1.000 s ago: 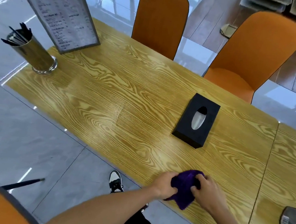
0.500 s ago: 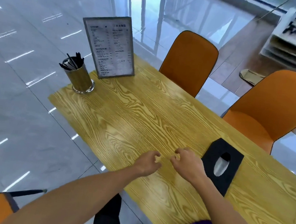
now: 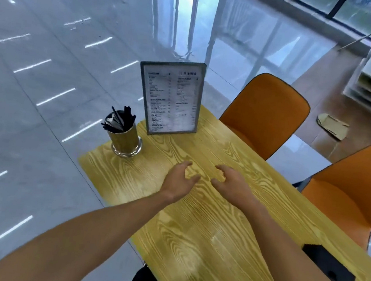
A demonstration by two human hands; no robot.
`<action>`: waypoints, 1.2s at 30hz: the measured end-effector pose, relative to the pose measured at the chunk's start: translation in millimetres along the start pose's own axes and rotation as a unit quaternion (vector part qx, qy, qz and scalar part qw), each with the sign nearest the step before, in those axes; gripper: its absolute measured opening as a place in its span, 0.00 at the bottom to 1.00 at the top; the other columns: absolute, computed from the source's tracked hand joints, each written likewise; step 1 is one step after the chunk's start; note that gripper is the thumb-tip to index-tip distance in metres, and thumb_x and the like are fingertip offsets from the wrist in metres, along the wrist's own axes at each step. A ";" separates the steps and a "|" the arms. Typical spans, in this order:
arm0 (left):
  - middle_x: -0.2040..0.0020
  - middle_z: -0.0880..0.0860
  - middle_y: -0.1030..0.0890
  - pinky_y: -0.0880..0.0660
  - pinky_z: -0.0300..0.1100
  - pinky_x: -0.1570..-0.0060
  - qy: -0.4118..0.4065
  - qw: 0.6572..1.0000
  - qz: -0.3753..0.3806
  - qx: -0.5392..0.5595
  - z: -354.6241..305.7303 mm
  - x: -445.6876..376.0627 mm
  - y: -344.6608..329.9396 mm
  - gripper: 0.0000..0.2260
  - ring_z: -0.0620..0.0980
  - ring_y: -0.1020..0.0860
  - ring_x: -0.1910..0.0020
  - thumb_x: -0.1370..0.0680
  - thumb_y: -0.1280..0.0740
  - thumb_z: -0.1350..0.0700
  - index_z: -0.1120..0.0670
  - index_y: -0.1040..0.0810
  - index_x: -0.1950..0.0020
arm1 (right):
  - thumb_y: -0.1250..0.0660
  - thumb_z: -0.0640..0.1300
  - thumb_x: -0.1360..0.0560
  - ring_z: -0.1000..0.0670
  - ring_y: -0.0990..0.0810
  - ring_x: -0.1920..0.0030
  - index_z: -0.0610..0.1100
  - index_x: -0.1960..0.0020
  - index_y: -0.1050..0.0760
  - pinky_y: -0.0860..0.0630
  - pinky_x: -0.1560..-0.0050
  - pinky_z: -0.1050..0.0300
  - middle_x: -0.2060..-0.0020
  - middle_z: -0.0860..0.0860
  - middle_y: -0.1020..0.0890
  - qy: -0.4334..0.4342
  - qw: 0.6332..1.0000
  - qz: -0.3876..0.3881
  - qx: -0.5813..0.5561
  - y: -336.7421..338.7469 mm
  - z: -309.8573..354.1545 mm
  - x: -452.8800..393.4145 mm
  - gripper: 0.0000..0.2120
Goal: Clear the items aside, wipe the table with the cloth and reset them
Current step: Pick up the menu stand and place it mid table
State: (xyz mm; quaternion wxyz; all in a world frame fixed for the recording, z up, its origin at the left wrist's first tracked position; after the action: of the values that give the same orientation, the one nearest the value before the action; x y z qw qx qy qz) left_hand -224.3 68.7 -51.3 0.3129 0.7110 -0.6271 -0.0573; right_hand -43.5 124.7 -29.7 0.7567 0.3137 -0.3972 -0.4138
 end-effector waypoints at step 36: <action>0.44 0.52 0.17 0.20 0.49 0.48 0.129 0.929 -0.276 0.213 34.6 -222.2 140.8 0.18 0.52 0.19 0.47 0.25 0.24 0.51 0.57 0.24 0.40 | 0.29 0.44 0.20 0.55 0.17 0.50 0.42 0.42 0.23 0.17 0.53 0.55 0.48 0.52 0.16 -0.102 0.913 -0.171 -0.356 33.8 83.6 -246.3 0.09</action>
State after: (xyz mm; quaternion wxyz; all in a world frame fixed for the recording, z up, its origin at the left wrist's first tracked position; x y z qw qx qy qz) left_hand -407.3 259.4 -75.2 0.2046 0.9069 -0.3582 0.0857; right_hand -187.0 343.6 -45.8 0.6912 0.0424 -0.2389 -0.6807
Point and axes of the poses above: each hand's wrist, its own x-axis away from the middle knuckle, its own y-axis out of the back of the hand, z = x × y, the point moved 4 cm from there along -x, towards the middle knuckle
